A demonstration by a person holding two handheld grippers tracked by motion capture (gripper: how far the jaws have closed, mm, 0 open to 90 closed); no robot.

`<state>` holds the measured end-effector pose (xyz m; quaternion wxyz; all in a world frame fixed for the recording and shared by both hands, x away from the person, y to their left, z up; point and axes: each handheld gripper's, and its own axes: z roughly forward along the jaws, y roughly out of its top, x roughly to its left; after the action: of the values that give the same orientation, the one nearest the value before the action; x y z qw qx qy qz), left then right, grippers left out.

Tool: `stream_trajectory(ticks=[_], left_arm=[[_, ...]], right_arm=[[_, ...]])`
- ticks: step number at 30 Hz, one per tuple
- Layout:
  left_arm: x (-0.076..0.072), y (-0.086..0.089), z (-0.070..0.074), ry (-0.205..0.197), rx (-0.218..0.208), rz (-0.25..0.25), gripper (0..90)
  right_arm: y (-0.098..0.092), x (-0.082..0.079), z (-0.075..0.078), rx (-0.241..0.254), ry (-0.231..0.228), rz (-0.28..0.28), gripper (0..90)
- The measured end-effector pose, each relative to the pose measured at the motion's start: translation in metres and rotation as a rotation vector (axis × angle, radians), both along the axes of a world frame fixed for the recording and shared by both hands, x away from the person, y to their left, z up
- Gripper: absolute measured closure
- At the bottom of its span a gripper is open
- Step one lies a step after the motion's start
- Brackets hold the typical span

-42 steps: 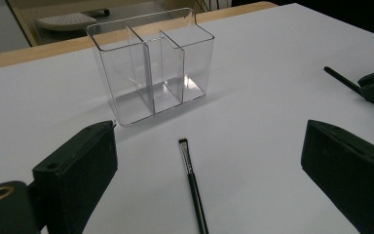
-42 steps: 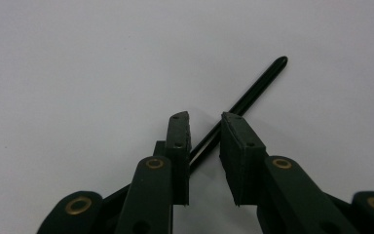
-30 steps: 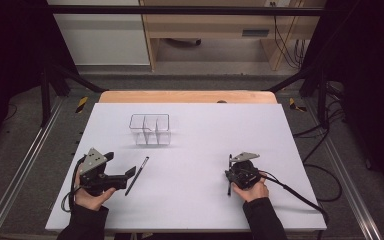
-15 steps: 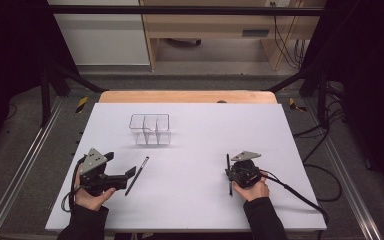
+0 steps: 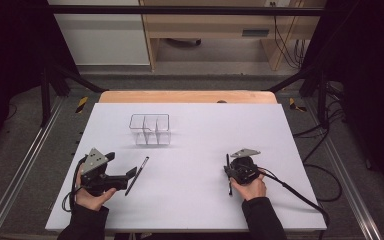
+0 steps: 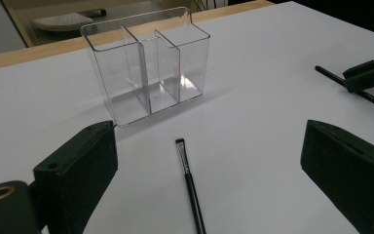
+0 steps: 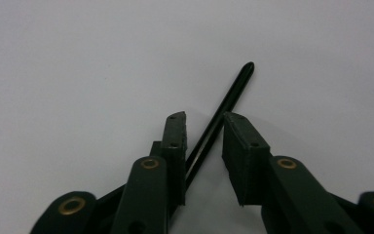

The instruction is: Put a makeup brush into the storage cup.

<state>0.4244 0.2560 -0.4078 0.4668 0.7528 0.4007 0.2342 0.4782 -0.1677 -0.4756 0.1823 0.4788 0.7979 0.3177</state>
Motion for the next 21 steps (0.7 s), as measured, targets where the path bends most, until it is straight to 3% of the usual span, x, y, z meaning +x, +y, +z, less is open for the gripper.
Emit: stream_trajectory(ticks=[11, 21], left_arm=[[0.0002, -0.0001, -0.0001, 0.0, 0.0, -0.001, 5.7], [-0.0001, -0.0008, -0.0001, 0.0, 0.0, -0.002, 5.8]], right_arm=[[-0.0011, 0.0017, 0.0011, 0.0, 0.008, 0.013, 78.0], [0.0035, 0.0007, 0.0015, 0.012, 0.015, 0.093, 81.6]])
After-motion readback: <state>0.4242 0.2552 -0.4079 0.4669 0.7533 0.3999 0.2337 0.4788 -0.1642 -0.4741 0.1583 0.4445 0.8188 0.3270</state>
